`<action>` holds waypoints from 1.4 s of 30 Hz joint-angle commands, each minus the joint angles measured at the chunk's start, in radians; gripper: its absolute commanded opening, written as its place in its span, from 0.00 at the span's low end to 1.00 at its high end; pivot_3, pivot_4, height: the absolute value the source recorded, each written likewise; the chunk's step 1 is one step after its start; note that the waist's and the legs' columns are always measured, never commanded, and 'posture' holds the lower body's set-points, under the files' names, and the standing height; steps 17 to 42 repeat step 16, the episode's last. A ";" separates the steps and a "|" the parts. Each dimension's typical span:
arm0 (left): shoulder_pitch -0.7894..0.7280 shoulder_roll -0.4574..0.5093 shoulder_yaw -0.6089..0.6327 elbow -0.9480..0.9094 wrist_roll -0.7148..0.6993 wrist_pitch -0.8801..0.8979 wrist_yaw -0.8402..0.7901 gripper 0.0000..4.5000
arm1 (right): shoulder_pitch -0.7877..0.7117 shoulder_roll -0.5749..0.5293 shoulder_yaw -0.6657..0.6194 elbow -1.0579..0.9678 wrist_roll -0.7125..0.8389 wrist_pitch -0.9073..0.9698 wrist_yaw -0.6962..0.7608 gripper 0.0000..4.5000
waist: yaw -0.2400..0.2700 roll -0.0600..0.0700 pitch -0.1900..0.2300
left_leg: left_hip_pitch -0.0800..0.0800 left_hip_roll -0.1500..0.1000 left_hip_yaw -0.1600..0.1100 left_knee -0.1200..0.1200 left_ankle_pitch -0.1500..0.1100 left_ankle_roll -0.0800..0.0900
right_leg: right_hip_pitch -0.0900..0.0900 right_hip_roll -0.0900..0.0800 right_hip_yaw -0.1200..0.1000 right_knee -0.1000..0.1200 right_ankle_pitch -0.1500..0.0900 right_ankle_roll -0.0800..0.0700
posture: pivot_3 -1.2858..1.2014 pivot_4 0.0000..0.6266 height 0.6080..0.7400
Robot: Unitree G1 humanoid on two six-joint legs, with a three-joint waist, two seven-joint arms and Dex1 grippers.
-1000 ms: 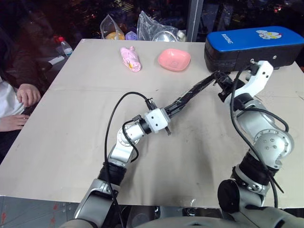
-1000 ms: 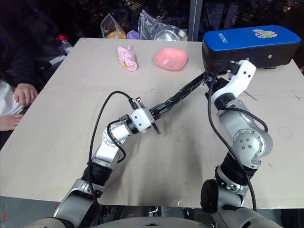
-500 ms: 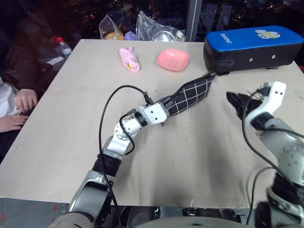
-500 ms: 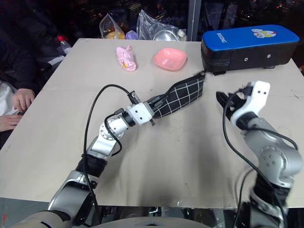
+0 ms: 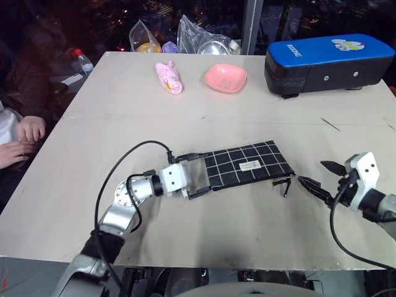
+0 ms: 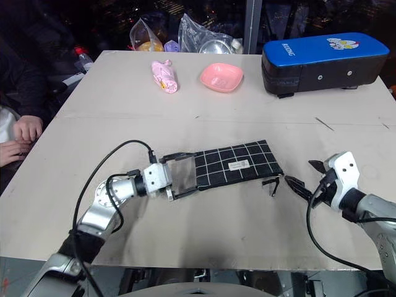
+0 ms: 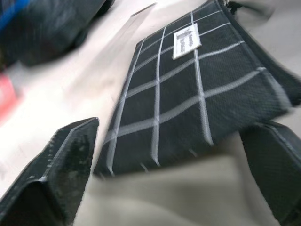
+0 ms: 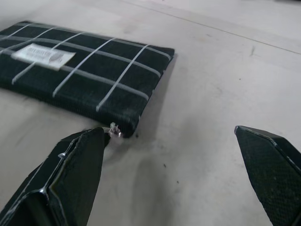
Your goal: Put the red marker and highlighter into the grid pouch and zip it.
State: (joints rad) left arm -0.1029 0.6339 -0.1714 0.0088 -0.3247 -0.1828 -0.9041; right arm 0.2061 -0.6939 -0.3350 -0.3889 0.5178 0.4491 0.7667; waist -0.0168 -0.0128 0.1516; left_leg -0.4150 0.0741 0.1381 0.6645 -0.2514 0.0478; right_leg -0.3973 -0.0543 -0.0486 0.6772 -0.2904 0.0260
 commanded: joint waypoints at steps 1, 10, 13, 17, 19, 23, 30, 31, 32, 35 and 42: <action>0.135 0.071 0.113 -0.172 -0.153 0.227 0.009 0.99 | 0.038 -0.032 -0.061 0.145 -0.030 -0.214 0.177 1.00 | 0.002 0.000 0.000 | 0.000 0.000 0.000 0.000 0.000 0.000 | 0.000 0.000 0.000 0.000 0.000 0.000 | 0.52 0.24 1.00; 0.271 0.080 0.222 -0.254 -0.106 0.315 0.067 0.99 | -0.056 -0.062 -0.064 0.439 -0.005 -0.391 0.411 1.00 | 0.007 0.001 0.001 | 0.001 0.000 0.000 0.002 -0.003 0.004 | 0.002 0.000 0.000 0.000 0.000 -0.001 | 0.52 0.24 1.00; 0.263 0.051 0.220 -0.247 -0.063 0.277 0.090 0.99 | -0.083 -0.077 -0.051 0.502 -0.022 -0.410 0.444 1.00 | 0.010 0.001 0.001 | 0.001 0.000 -0.001 0.002 -0.003 0.004 | 0.001 0.000 0.000 0.000 0.000 -0.001 | 0.52 0.24 1.00; 0.259 0.037 0.219 -0.246 -0.047 0.256 0.080 0.99 | -0.102 -0.081 -0.043 0.518 -0.029 -0.418 0.453 1.00 | 0.010 0.001 0.001 | 0.001 0.000 0.000 0.002 -0.002 0.004 | 0.001 0.000 0.000 0.000 0.000 -0.001 | 0.52 0.24 1.00; 0.259 0.037 0.219 -0.246 -0.047 0.256 0.080 0.99 | -0.102 -0.081 -0.043 0.518 -0.029 -0.418 0.453 1.00 | 0.010 0.001 0.001 | 0.001 0.000 0.000 0.002 -0.002 0.004 | 0.001 0.000 0.000 0.000 0.000 -0.001 | 0.52 0.24 1.00; 0.259 0.037 0.219 -0.246 -0.047 0.256 0.080 0.99 | -0.102 -0.081 -0.043 0.518 -0.029 -0.418 0.453 1.00 | 0.010 0.001 0.001 | 0.001 0.000 0.000 0.002 -0.002 0.004 | 0.001 0.000 0.000 0.000 0.000 -0.001 | 0.52 0.24 1.00; 0.259 0.037 0.219 -0.246 -0.047 0.256 0.080 0.99 | -0.102 -0.081 -0.043 0.518 -0.029 -0.418 0.453 1.00 | 0.010 0.001 0.001 | 0.001 0.000 0.000 0.002 -0.002 0.004 | 0.001 0.000 0.000 0.000 0.000 -0.001 | 0.52 0.24 1.00; 0.259 0.037 0.219 -0.246 -0.047 0.256 0.080 0.99 | -0.102 -0.081 -0.043 0.518 -0.029 -0.418 0.453 1.00 | 0.010 0.001 0.001 | 0.001 0.000 0.000 0.002 -0.002 0.004 | 0.001 0.000 0.000 0.000 0.000 -0.001 | 0.52 0.24 1.00; 0.259 0.037 0.219 -0.246 -0.047 0.256 0.080 0.99 | -0.102 -0.081 -0.043 0.518 -0.029 -0.418 0.453 1.00 | 0.010 0.001 0.001 | 0.001 0.000 0.000 0.002 -0.002 0.004 | 0.001 0.000 0.000 0.000 0.000 -0.001 | 0.52 0.24 1.00; 0.259 0.037 0.219 -0.246 -0.047 0.256 0.080 0.99 | -0.102 -0.081 -0.043 0.518 -0.029 -0.418 0.453 1.00 | 0.010 0.001 0.001 | 0.001 0.000 0.000 0.002 -0.002 0.004 | 0.001 0.000 0.000 0.000 0.000 -0.001 | 0.52 0.24 1.00; 0.259 0.037 0.219 -0.246 -0.047 0.256 0.080 0.99 | -0.102 -0.081 -0.043 0.518 -0.029 -0.418 0.453 1.00 | 0.010 0.001 0.001 | 0.001 0.000 0.000 0.002 -0.002 0.004 | 0.001 0.000 0.000 0.000 0.000 -0.001 | 0.52 0.24 1.00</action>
